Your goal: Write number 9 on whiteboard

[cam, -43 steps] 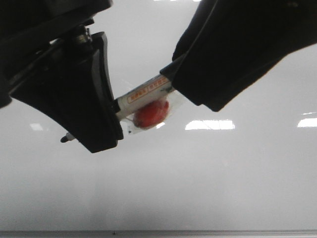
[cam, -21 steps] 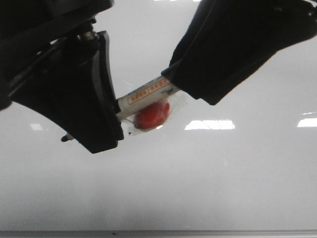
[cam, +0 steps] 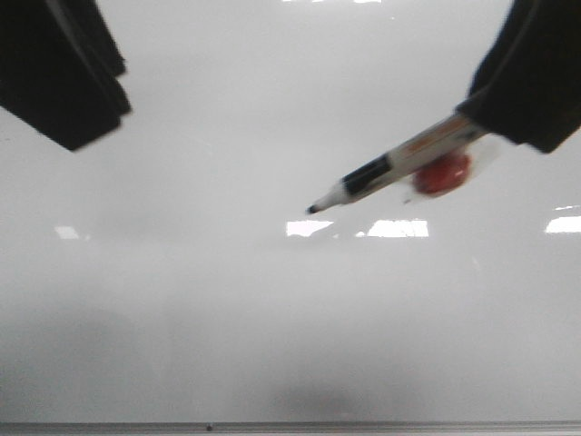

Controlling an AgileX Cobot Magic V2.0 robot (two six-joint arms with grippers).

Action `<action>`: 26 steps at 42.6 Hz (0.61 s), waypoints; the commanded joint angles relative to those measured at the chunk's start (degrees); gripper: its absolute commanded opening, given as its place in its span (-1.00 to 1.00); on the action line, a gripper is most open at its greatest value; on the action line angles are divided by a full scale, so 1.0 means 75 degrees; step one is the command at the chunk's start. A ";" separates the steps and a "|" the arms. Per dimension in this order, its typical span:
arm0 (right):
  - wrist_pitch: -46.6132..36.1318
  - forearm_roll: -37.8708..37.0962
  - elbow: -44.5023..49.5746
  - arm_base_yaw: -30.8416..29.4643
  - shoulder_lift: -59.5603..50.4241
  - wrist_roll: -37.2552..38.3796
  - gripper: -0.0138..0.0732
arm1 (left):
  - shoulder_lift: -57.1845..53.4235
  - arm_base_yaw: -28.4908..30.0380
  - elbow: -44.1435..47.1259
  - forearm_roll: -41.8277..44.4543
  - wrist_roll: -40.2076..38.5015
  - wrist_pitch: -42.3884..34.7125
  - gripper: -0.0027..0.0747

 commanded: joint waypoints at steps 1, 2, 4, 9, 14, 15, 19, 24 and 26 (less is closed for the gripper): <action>-0.0064 -0.0017 -0.0182 -0.0796 -0.0615 0.0424 -0.84 | -0.0765 0.0577 0.0171 -0.0141 -0.0530 -0.0212 0.27; -0.0101 0.0055 -0.0106 -0.1097 -0.0722 0.0441 -0.84 | -0.0946 0.0768 0.0276 -0.0158 -0.0593 -0.0240 0.27; -0.0250 0.0450 0.0123 -0.1618 -0.0988 0.0450 -0.84 | -0.1247 0.1087 0.0562 -0.0175 -0.0725 -0.0389 0.27; -0.0754 0.2123 0.0931 -0.2619 -0.1362 0.0213 -0.84 | -0.1820 0.1731 0.1071 -0.0367 -0.1120 -0.0936 0.27; -0.1125 0.3638 0.1249 -0.2934 -0.1251 -0.0868 -0.84 | -0.2067 0.2046 0.1294 -0.0643 -0.1120 -0.1331 0.27; -0.1195 0.3837 0.1240 -0.2934 -0.1209 -0.1031 -0.84 | -0.2078 0.2046 0.1294 -0.0637 -0.1120 -0.1348 0.27; -0.1523 0.4263 0.1088 -0.2934 -0.0915 -0.1261 -0.84 | -0.2078 0.2046 0.1294 -0.0698 -0.1120 -0.1407 0.27; -0.1818 0.4263 0.0764 -0.2934 -0.0451 -0.1323 -0.84 | -0.2078 0.2046 0.1294 -0.0699 -0.1120 -0.1407 0.27; -0.1849 0.4263 0.0580 -0.2934 -0.0220 -0.1421 -0.84 | -0.2078 0.2046 0.1294 -0.0713 -0.1120 -0.1407 0.27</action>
